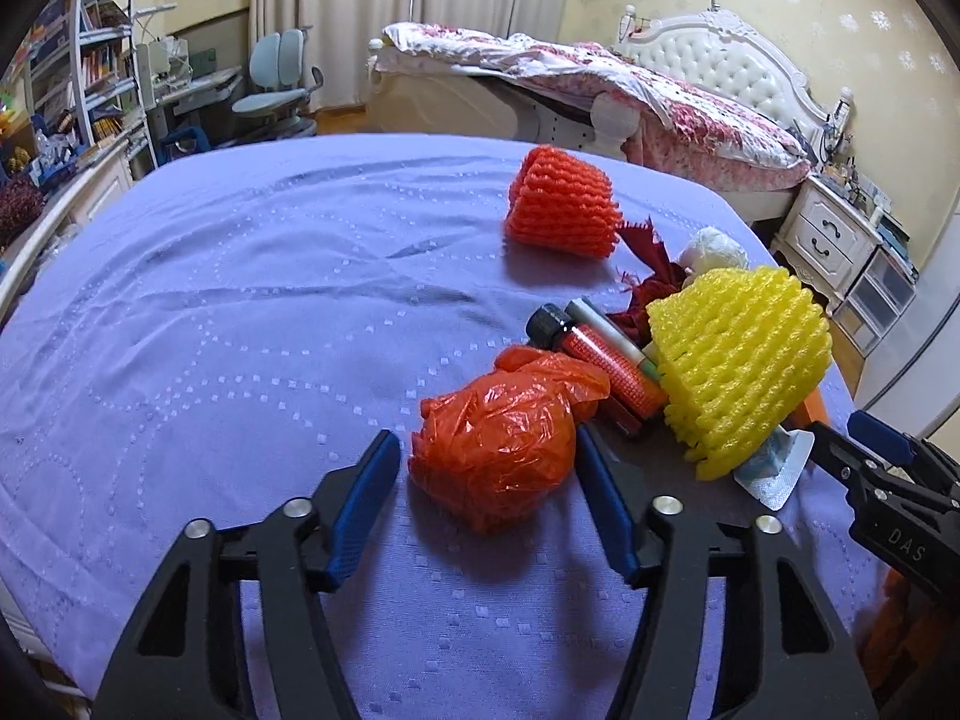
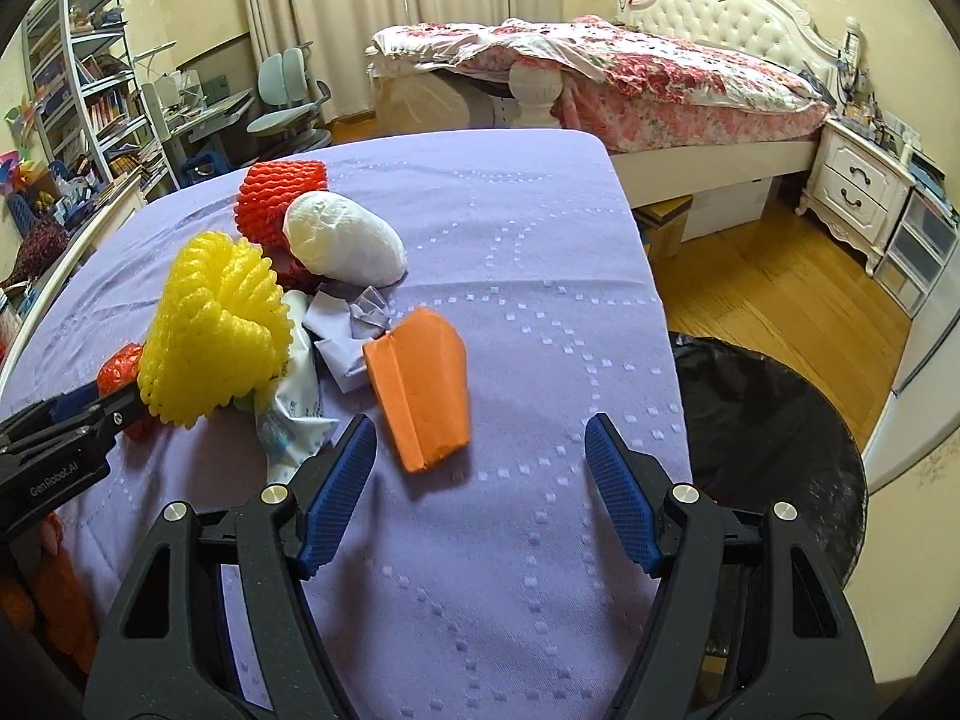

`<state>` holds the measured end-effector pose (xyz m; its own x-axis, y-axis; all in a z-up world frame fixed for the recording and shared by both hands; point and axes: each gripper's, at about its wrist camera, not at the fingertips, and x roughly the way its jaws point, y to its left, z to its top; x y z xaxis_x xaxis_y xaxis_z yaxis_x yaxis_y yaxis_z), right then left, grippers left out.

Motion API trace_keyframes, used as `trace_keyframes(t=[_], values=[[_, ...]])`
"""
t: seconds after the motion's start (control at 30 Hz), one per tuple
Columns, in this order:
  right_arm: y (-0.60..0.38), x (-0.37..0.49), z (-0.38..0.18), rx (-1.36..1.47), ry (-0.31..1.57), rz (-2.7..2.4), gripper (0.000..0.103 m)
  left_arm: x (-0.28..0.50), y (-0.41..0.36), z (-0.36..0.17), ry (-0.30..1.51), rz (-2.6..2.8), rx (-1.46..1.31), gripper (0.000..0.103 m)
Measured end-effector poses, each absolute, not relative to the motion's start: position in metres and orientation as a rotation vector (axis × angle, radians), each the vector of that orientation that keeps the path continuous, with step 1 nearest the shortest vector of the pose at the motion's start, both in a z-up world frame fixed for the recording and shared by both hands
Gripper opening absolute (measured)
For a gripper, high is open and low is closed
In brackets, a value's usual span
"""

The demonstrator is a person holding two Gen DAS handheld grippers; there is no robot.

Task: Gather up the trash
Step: 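Grasp the red plastic bag with the left gripper while the right grasps the orange plastic piece, then carry the red bag in the left gripper and orange piece in the right over the bin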

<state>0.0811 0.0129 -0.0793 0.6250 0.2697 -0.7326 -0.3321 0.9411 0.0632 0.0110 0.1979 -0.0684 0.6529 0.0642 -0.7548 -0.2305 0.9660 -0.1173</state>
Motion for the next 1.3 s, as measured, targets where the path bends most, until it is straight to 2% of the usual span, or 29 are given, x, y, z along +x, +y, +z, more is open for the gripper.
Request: trace_keyframes(t=[0.1,0.23,0.3,0.37,0.43,0.93,1.3], values=[[0.015,0.084,-0.080,-0.077,0.831,0.349,0.068,0.012,0.201,-0.069,0.852,0.153,-0.230,0.051],[0.021,0.089,-0.081,-0.082,0.845,0.361,0.057,0.008,0.201,-0.067,0.844,0.144,-0.224,0.049],[0.024,0.092,-0.082,-0.085,0.853,0.371,0.050,0.007,0.199,-0.067,0.837,0.143,-0.225,0.048],[0.026,0.091,-0.084,-0.089,0.861,0.379,0.035,0.005,0.199,-0.065,0.827,0.142,-0.230,0.048],[0.027,0.091,-0.084,-0.093,0.863,0.392,0.029,0.002,0.200,-0.065,0.822,0.142,-0.233,0.048],[0.010,0.066,-0.077,-0.053,0.840,0.380,0.028,-0.023,0.200,-0.055,0.784,0.148,-0.255,0.048],[-0.026,0.044,-0.059,-0.009,0.781,0.337,0.028,-0.037,0.166,-0.029,0.719,0.071,-0.215,0.048]])
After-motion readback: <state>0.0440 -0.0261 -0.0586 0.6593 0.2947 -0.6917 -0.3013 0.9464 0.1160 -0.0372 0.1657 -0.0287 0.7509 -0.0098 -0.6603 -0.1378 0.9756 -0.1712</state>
